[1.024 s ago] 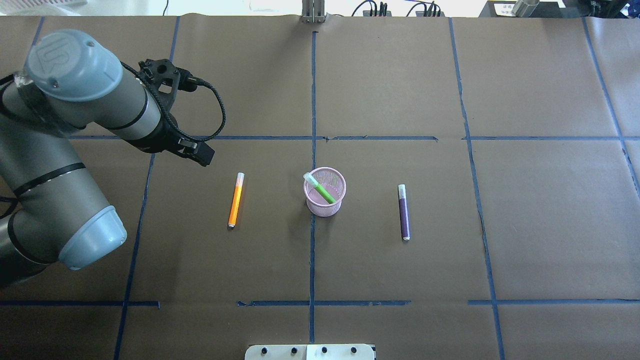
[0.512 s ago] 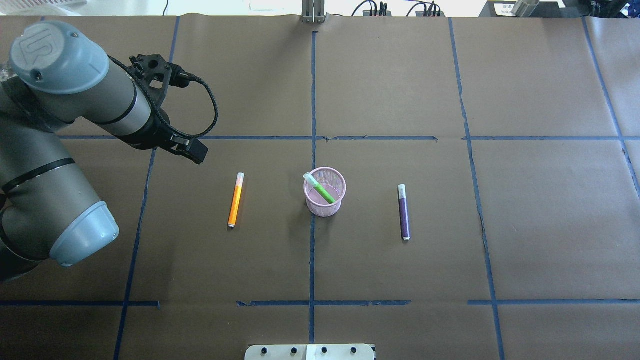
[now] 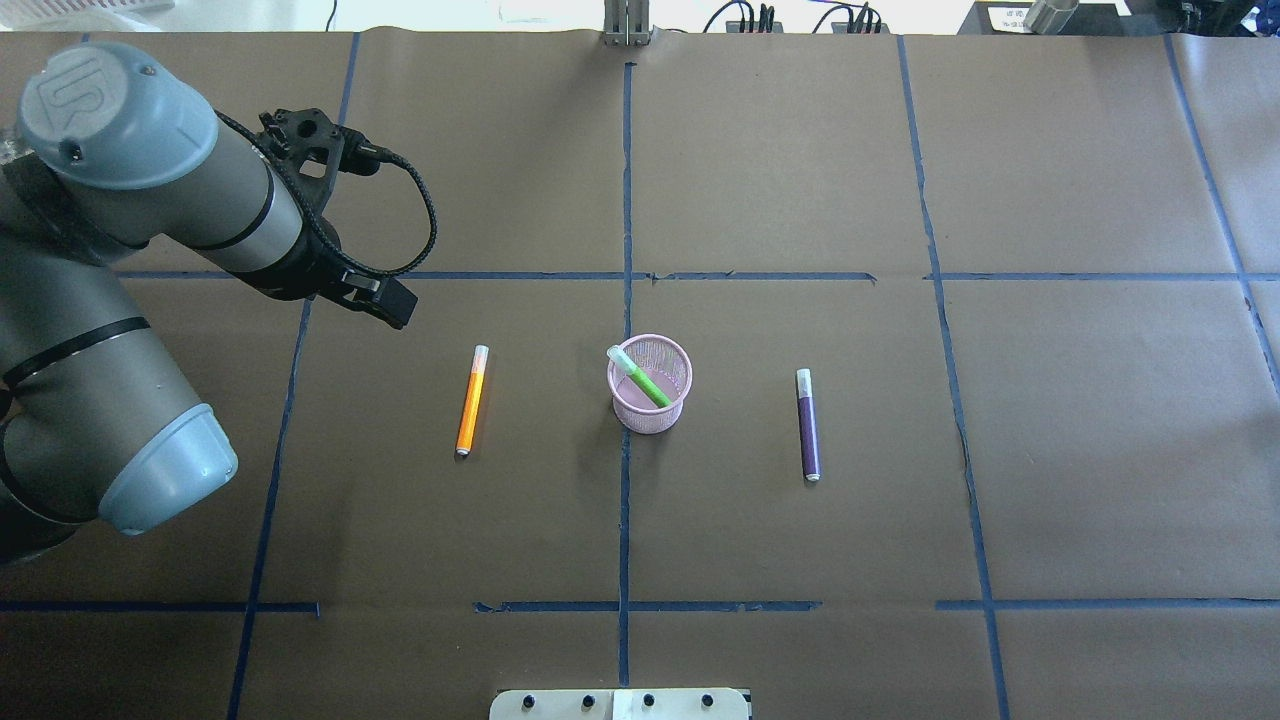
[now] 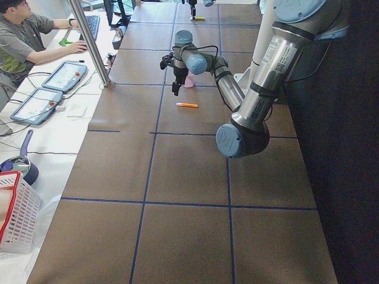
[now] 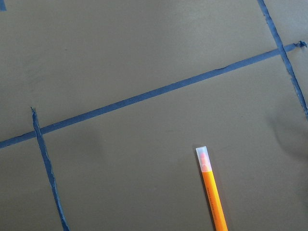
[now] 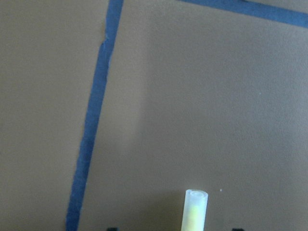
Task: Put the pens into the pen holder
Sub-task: 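Grasp the yellow highlighter with the right gripper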
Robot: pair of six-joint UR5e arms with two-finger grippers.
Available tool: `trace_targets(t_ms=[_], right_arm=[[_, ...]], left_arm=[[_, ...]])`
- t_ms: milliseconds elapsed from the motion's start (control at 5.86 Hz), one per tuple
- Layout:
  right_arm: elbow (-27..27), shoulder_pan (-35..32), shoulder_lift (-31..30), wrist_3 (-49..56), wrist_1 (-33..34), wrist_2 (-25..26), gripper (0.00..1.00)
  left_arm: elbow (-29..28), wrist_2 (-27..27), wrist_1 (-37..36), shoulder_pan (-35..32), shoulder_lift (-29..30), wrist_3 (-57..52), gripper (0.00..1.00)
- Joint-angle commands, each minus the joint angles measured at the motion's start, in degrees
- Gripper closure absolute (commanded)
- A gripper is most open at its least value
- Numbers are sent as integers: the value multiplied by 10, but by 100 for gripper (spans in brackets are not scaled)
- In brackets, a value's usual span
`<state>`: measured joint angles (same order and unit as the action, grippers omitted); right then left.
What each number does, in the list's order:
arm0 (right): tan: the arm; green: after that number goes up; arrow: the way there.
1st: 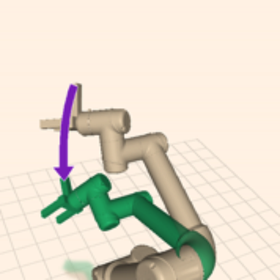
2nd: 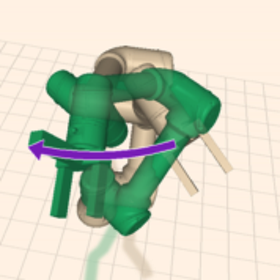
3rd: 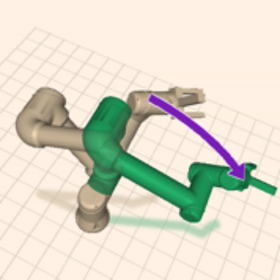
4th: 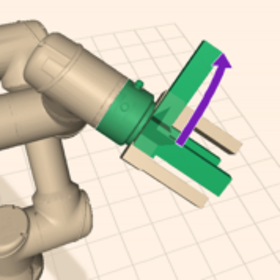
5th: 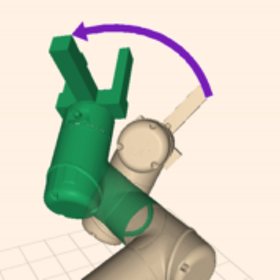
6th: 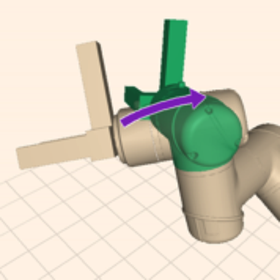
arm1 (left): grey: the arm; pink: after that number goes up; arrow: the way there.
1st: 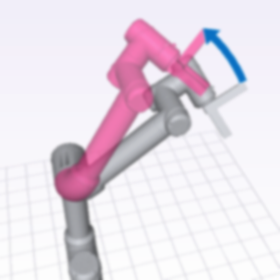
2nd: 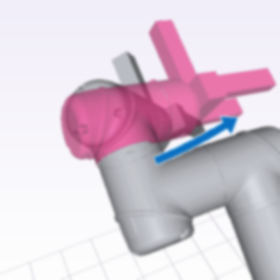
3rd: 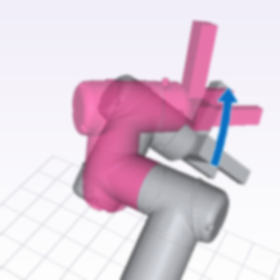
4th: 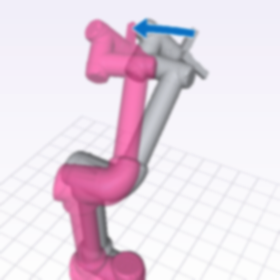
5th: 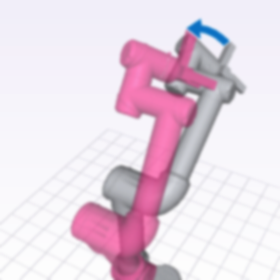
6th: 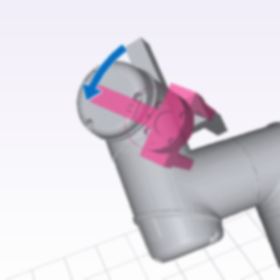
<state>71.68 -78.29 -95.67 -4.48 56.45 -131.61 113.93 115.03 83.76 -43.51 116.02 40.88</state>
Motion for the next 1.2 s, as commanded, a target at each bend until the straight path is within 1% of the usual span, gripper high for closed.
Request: trace_targets(t_ms=[0, 171, 341, 512, 683, 854, 1024], right_arm=[[-10, 0, -4, 3, 0, 0, 33], [-10, 0, -5, 4, -3, 0, 33], [-10, 0, -6, 4, -3, 0, 38], [-14, 0, -6, 5, -5, 0, 71], [-14, 0, -6, 10, -4, 1, 85], [-14, 0, -6, 12, -4, 6, 94], [-6, 0, -5, 16, -5, 5, 100]], left_arm=[[1, -1, 0, 0, 0, 3, 0], [1, -1, 0, 1, 0, 3, 0], [1, -1, 0, 1, 0, 4, 0], [1, -1, 0, 0, 0, 5, 0], [2, -1, 0, 0, 0, 5, 0], [8, 0, -1, -1, 0, 5, 0], [9, 0, -1, -1, 0, 5, 0]])
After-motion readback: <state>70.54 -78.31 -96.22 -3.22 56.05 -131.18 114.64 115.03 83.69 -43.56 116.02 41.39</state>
